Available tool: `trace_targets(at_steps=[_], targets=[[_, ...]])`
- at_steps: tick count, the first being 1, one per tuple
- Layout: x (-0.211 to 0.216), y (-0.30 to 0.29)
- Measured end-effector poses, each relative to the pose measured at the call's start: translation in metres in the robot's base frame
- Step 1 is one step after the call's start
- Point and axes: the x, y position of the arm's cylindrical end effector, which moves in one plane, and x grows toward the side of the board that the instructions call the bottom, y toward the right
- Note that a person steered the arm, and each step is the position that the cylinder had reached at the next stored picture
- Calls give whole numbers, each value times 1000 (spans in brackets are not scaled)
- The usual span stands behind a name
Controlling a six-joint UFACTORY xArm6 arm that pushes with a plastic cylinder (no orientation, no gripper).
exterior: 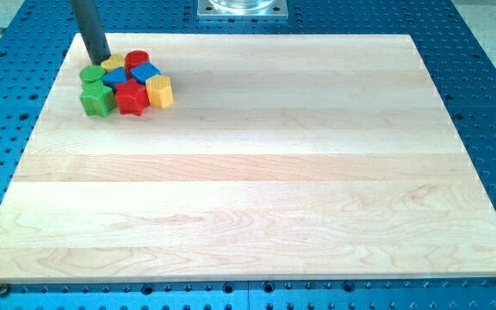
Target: Push the hexagon cube red circle towards the center
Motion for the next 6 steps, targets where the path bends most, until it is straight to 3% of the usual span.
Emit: trace_targets(at_steps=[1, 2, 4, 6], targets=[[-18, 28], [1, 58], [79, 135], [93, 111]])
